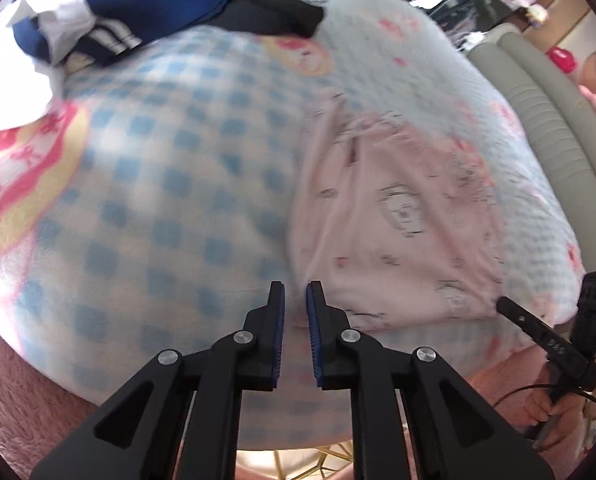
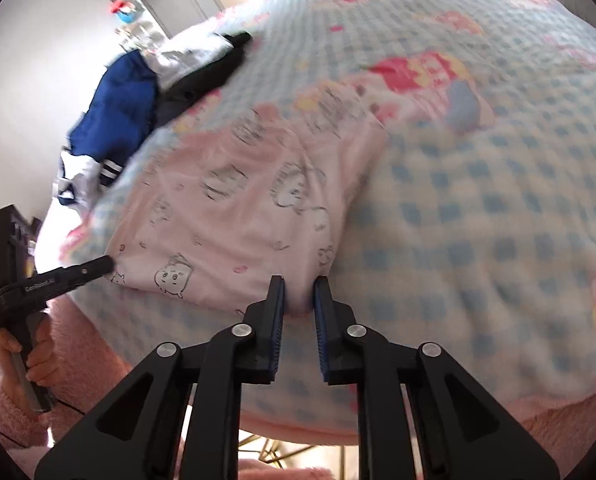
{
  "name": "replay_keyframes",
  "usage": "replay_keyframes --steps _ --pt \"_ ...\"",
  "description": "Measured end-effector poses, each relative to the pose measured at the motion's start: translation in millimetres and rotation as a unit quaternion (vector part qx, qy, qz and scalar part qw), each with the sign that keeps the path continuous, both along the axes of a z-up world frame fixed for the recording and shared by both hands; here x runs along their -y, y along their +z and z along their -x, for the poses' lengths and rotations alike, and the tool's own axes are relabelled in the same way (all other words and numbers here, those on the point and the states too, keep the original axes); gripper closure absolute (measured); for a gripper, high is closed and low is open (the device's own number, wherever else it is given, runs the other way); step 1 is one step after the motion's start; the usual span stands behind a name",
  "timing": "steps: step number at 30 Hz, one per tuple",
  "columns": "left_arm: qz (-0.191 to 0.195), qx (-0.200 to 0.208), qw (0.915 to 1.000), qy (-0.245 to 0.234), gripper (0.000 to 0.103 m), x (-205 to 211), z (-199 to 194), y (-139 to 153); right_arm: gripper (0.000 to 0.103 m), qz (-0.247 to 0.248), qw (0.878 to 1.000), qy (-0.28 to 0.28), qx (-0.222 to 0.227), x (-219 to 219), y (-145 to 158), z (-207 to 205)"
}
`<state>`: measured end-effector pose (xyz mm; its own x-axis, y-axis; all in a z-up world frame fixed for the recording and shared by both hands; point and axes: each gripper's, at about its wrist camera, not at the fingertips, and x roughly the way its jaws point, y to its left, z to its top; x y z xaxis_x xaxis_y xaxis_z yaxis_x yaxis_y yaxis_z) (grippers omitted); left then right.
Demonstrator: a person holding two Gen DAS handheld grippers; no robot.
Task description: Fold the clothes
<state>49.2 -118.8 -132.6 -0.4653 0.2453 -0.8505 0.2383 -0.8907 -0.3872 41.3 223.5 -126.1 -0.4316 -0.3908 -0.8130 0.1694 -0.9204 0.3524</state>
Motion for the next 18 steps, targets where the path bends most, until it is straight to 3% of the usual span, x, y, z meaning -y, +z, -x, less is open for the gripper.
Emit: replay_keyframes --steps 2,4,6,9,13,16,18 --pt "-0.025 -0.016 0.9994 0.018 0.087 9.1 -0.8 4.8 0.079 0.012 1.0 -0.013 0.013 -10.8 -4.4 1.1" --pt "-0.024 -0.056 0.9981 0.004 0.087 5.1 1.2 21.0 0.078 0.034 0.999 -0.026 -0.003 -19.0 4.0 4.0" --pt "-0.015 -0.089 0.9956 -0.027 0.087 -11.3 7.6 34.9 0.071 0.039 0.999 -0.028 -0.021 -23.8 13.0 10.2" --pt "-0.031 -0.112 0.9901 -0.078 0.087 -44.8 27.5 41.8 0.061 0.034 0.999 -0.025 -0.014 -24.1 11.3 28.3" --pt "-0.036 -0.107 0.985 -0.131 0.087 -93.4 55.8 31.5 0.061 0.087 0.996 -0.014 0.03 -20.5 -8.6 54.3" --pt "-0.006 -0.074 0.9877 -0.138 0.087 -115.1 71.9 14.3 0.061 0.074 0.997 -0.02 0.032 -11.7 -17.2 59.1" --pt "0.03 -0.044 0.991 -0.123 0.087 -114.7 77.2 1.2 0.077 0.042 0.999 -0.022 0.017 -6.7 -17.5 58.0"
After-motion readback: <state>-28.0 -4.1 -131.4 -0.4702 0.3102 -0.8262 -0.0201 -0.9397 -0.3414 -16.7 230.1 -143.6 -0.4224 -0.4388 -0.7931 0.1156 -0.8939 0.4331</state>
